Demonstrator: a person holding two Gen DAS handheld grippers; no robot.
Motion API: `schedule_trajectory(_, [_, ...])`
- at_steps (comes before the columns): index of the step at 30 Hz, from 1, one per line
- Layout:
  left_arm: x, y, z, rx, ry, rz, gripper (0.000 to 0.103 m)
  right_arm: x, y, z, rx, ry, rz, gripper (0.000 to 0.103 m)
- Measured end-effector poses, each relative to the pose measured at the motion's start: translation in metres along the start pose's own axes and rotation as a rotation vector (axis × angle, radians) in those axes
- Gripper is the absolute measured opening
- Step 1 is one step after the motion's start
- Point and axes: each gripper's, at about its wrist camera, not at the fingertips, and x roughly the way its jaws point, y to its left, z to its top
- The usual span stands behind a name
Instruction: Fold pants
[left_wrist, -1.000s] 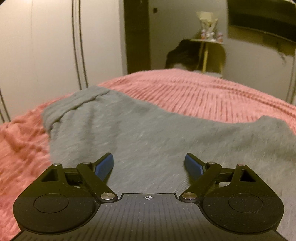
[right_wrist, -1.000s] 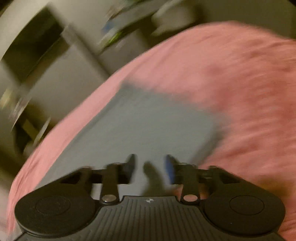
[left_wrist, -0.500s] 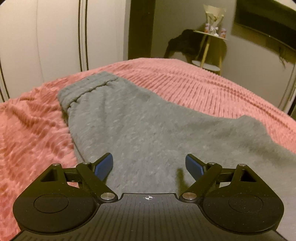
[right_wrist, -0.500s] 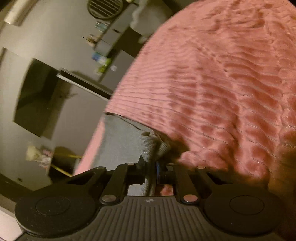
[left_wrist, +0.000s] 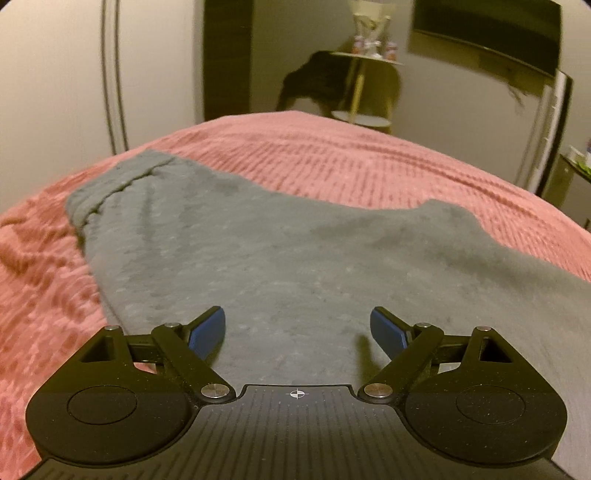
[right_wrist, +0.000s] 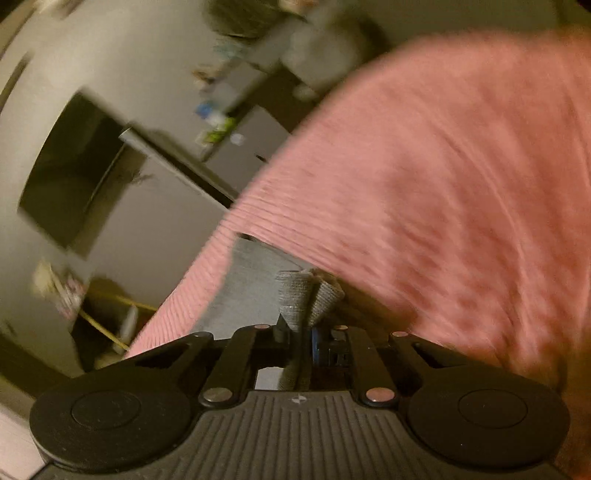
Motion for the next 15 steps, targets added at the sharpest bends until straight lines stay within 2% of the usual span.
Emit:
schedule_trajectory(2, [0.001, -0.001, 0.000, 0.010, 0.000, -0.020, 0.090, -0.010, 0.063, -0.005, -0.214, -0.030, 0.079, 0.009])
schedule_trajectory(4, [0.001, -0.002, 0.000, 0.013, -0.006, -0.038, 0.090, -0.016, 0.121, -0.024, -0.394, 0.004, 0.207, 0.010])
schedule_trajectory(6, [-0.001, -0.002, 0.000, 0.011, -0.013, -0.060, 0.090, -0.016, 0.176, -0.063, -0.598, 0.097, 0.344, 0.010])
schedule_trajectory(9, [-0.003, -0.002, -0.002, 0.015, -0.024, -0.084, 0.090, -0.006, 0.219, -0.134, -0.794, 0.266, 0.471, 0.012])
schedule_trajectory(11, [-0.003, -0.001, -0.002, 0.017, -0.022, -0.102, 0.090, 0.015, 0.232, -0.181, -0.844, 0.445, 0.474, 0.013])
schedule_trajectory(13, [-0.003, -0.001, -0.003, 0.018, -0.017, -0.120, 0.090, 0.040, 0.238, -0.220, -0.893, 0.639, 0.396, 0.017])
schedule_trajectory(14, [-0.002, -0.001, -0.004, 0.018, -0.016, -0.129, 0.091, 0.044, 0.241, -0.231, -0.927, 0.677, 0.359, 0.019])
schedule_trajectory(15, [-0.002, -0.001, -0.004, 0.018, -0.015, -0.136, 0.091, 0.038, 0.243, -0.232, -0.930, 0.666, 0.358, 0.024])
